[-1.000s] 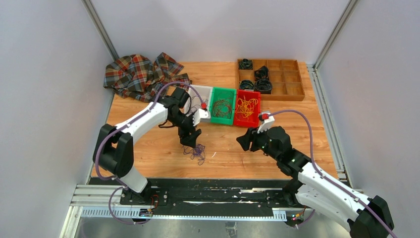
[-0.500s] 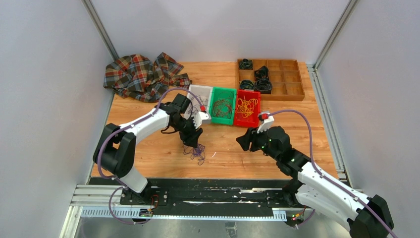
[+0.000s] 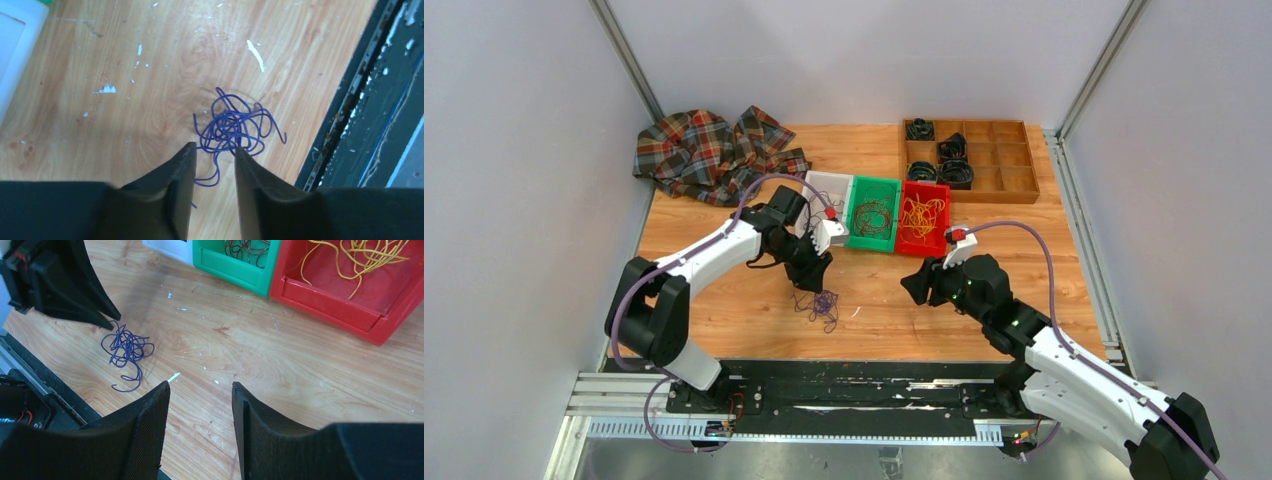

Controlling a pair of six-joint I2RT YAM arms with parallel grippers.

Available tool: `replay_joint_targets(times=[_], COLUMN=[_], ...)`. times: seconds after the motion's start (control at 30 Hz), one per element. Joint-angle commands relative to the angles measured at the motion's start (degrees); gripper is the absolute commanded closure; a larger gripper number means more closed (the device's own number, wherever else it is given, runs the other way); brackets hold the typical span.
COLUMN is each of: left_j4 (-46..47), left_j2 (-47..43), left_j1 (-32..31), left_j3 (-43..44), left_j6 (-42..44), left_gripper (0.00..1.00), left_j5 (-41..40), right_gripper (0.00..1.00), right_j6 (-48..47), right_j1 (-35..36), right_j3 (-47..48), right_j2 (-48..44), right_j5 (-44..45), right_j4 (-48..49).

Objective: Untangle the cables

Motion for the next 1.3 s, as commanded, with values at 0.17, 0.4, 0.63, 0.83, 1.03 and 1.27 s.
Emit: replay_joint_targets(times=[0.17,0.4,0.63,0.83,1.03,1.27], left_j4=[-1.93,2.21,3.7,2.59,-2.73,-8.01], left_j2=[-2.51,-0.05,0.23,-2.89,-8.21,-12.87], left_j1=[-0.51,-0.51,-0.51,-0.51,-0.51,-0.51], left_j3=[-0.66,-2.42,-2.64,-1.79,2.23,5.6], left_j6=[-5.08,-9.34,-10.78,-10.23,-10.16,-10.59], left_gripper=[0.37,0.43,0.76,0.99,0.99,0.99], left_j5=[3.3,-1.24,-0.49,-0.21,-1.14,0.58], right_gripper=[0.52,0.52,0.53,0.55,0.44,0.36], right_j6=[0.17,0.01,0.42,0.74,-1.79,-7.88], right_j1=[-0.57,-0.58,-0.6,-0.59,2.7,11.63], right_j3=[-0.04,-0.07,-0.21,-0.21,2.87,8.14], right_j2=[-0.42,-1.55,-1.06,-0.23,4.91,15.04], right_j5=[-1.11,-0.58,-0.95,-1.5,-1.53,2.31], right_j4=[0.99,0.11,0.66,2.12,7.47,17.15])
